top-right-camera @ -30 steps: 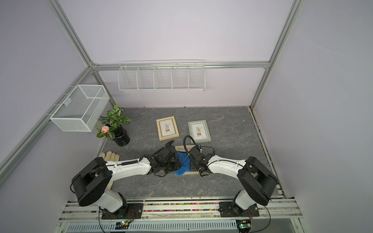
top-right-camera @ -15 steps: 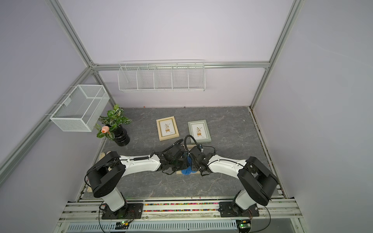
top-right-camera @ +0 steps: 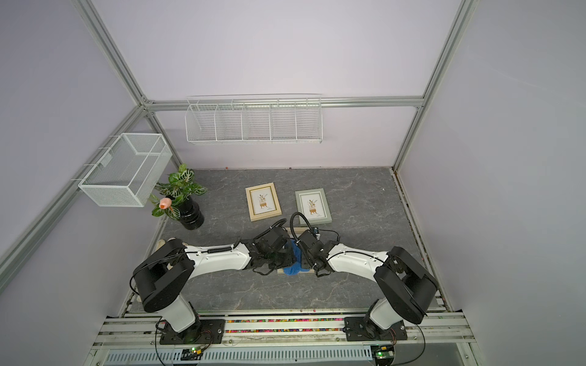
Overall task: Wipe the picture frame with a cloth
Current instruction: Wipe the dirt from the picture frame.
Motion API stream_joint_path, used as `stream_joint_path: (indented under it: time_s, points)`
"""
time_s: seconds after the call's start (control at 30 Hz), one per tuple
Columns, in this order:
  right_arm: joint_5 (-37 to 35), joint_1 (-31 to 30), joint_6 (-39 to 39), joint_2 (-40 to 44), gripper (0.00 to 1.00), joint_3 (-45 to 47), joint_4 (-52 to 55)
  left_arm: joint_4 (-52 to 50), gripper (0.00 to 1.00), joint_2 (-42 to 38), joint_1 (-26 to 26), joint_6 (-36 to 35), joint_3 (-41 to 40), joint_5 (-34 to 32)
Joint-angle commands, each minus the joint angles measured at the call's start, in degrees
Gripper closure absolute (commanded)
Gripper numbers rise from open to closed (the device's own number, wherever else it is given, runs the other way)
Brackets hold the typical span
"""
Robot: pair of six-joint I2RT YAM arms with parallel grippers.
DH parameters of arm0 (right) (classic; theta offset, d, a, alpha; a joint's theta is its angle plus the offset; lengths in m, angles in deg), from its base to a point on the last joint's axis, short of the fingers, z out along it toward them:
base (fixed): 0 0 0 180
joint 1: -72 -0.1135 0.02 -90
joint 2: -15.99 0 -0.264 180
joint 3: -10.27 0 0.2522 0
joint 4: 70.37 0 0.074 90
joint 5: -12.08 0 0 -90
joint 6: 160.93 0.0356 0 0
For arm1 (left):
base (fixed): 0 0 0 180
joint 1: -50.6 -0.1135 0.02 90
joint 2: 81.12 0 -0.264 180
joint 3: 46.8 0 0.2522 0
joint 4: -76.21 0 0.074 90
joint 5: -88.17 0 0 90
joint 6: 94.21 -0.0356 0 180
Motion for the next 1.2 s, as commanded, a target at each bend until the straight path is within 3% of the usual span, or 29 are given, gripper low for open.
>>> stream_joint_path:
  time_s: [0.0, 0.13, 0.27, 0.7, 0.97, 1.17]
  points:
    - [-2.3, 0.7, 1.3, 0.2, 0.85, 2.2, 4.3, -6.2, 1.0, -1.4, -2.1, -0.7, -2.6, -1.2]
    - [-2.1, 0.7, 1.6, 0.4, 0.85, 2.6, 3.8, -11.2, 1.0, -6.0, -6.7, -4.0, -4.6, -4.8]
    - [-2.0, 0.6, 1.3, 0.4, 0.85, 2.4, 3.6, -13.1, 1.0, -5.9, -7.5, -7.3, -1.7, -7.1]
    - [-1.1, -1.5, 1.7, -0.7, 0.85, 1.6, 3.0, -9.0, 1.0, 14.8, -7.6, -13.1, 23.5, -3.8]
    - [-2.0, -1.5, 1.0, 0.6, 0.84, 2.1, 3.8, -11.0, 1.0, 9.1, -15.7, -17.5, 14.2, -8.1]
    - [-1.3, -1.5, 0.8, 0.2, 0.84, 1.7, 3.2, -11.7, 1.0, 8.9, -11.1, -18.6, 17.6, -11.4]
